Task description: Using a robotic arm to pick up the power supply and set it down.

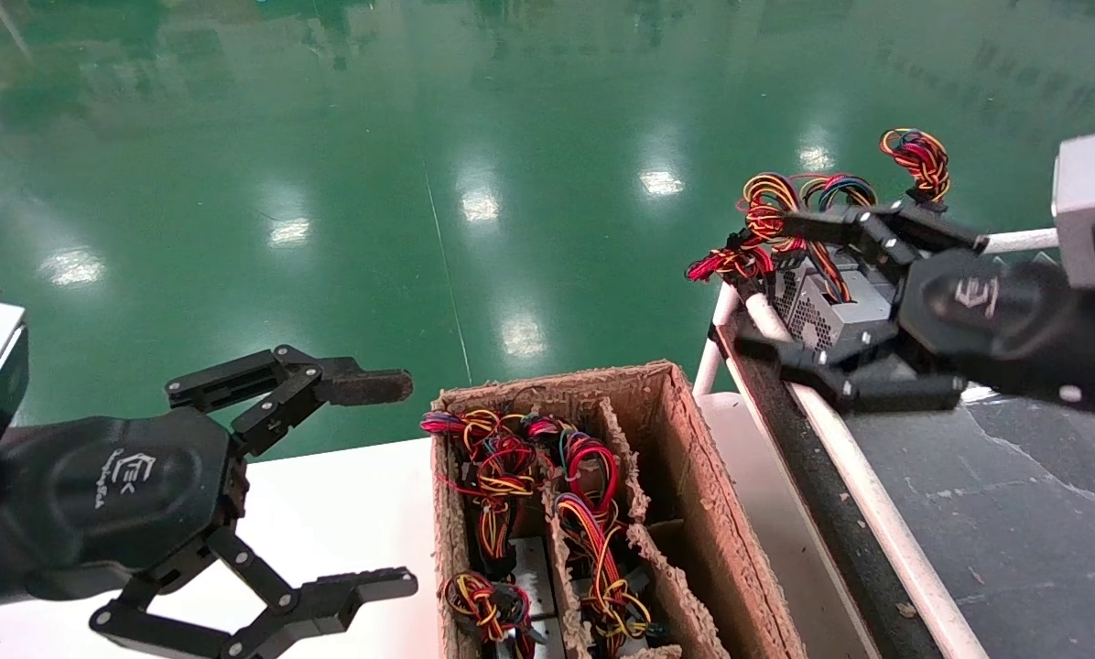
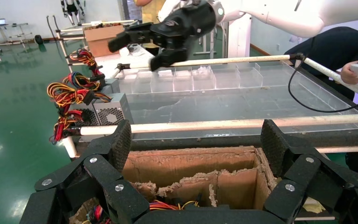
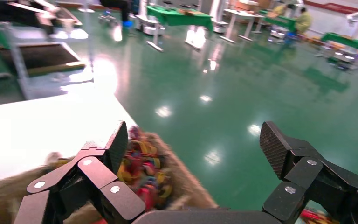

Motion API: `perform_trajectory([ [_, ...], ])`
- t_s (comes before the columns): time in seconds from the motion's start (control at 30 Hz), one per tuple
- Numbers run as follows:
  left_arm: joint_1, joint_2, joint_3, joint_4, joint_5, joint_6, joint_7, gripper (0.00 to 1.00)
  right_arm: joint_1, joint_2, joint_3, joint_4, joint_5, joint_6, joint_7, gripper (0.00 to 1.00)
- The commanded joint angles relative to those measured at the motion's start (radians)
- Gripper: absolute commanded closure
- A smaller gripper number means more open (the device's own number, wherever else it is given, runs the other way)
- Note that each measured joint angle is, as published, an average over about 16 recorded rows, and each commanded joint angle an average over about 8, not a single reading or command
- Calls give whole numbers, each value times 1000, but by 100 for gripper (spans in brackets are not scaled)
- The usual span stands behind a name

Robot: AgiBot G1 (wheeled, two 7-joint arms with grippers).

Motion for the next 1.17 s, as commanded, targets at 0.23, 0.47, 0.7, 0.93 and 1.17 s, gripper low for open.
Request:
perform_trajectory([
  [0.23,0,0,0,0,0,0,0,0,-121,30,25,172,86,-22,64,0],
  [0.47,0,0,0,0,0,0,0,0,-218,53,45,310,154,-39,115,0],
  [0.7,0,0,0,0,0,0,0,0,-274,67,56,390,194,-49,138,0],
  [0.93,0,0,0,0,-1,0,0,0,-268,66,56,382,191,-48,136,0],
  [1.17,0,0,0,0,-1,-1,0,0,-260,64,54,370,185,-47,134,0],
])
